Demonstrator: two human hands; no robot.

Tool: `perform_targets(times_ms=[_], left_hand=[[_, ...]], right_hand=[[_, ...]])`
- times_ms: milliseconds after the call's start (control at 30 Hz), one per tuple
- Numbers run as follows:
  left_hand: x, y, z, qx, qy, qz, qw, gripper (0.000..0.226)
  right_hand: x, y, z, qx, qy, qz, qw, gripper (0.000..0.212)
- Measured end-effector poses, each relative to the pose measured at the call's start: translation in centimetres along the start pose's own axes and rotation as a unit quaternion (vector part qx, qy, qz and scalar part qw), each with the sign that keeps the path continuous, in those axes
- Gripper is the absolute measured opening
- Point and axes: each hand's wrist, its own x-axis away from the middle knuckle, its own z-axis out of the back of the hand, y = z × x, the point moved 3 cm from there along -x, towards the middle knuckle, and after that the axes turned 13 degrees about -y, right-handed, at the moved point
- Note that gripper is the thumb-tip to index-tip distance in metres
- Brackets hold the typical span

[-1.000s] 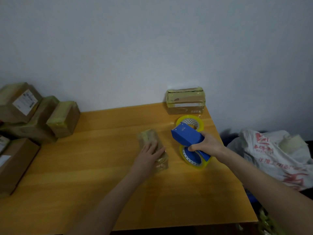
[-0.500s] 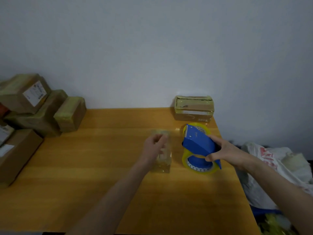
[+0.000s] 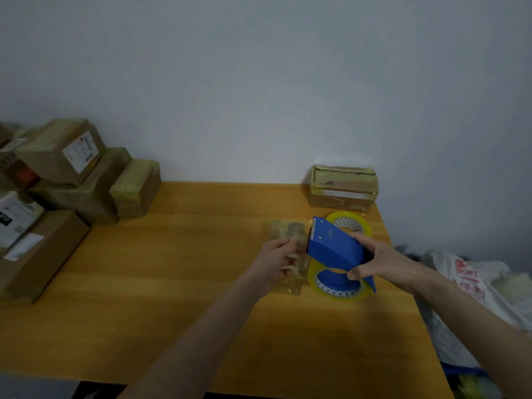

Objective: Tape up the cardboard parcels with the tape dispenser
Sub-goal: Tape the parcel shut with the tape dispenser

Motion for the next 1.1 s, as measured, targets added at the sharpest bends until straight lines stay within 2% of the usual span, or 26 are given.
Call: perform_targets(times_ms=[133, 200, 367, 500, 633, 733, 967, 1100], left_hand=[[0.1, -0.4, 0.6, 0.063, 0.036, 0.033, 0.997, 0.038], [0.1, -0.3, 1.2, 0.013, 0.051, 0.052, 0.997, 0.041], [0.1, -0.8, 2.2, -0.108, 0.056, 0.074, 0.990, 0.013], [0.0, -1.2, 2.9, -0.120, 0.082, 0.075, 0.987, 0.015], [0.5, -0.8, 4.1, -0.134, 0.085, 0.057, 0.986, 0.012], [1.4, -0.2, 6.2, -0.142, 0.113, 0.049, 0.982, 0.011], [3.1, -1.0, 8.0, -0.112, 0.157, 0.058, 0.979, 0.015], [4.3, -1.1, 9.6, -0.140, 0.168, 0.068, 0.974, 0.015]], right_hand=[[-0.3, -0.5, 0.1, 0.039, 0.002, 0.007, 0.999, 0.069], [-0.3, -0.8, 0.0, 0.086, -0.005, 0.005, 0.996, 0.065], [-0.5, -1.4, -0.8, 0.244, 0.012, -0.007, 0.970, 0.078], [-0.4, -2.2, -1.5, 0.351, 0.017, 0.000, 0.936, 0.073], [0.1, -2.0, -1.1, 0.329, 0.006, 0.016, 0.944, 0.066], [1.1, -1.2, -0.2, 0.339, 0.008, -0.006, 0.941, 0.070], [2.0, 0.2, 1.1, 0.287, 0.005, -0.019, 0.958, 0.080], [2.4, 1.1, 2.4, 0.316, 0.005, -0.045, 0.948, 0.072]])
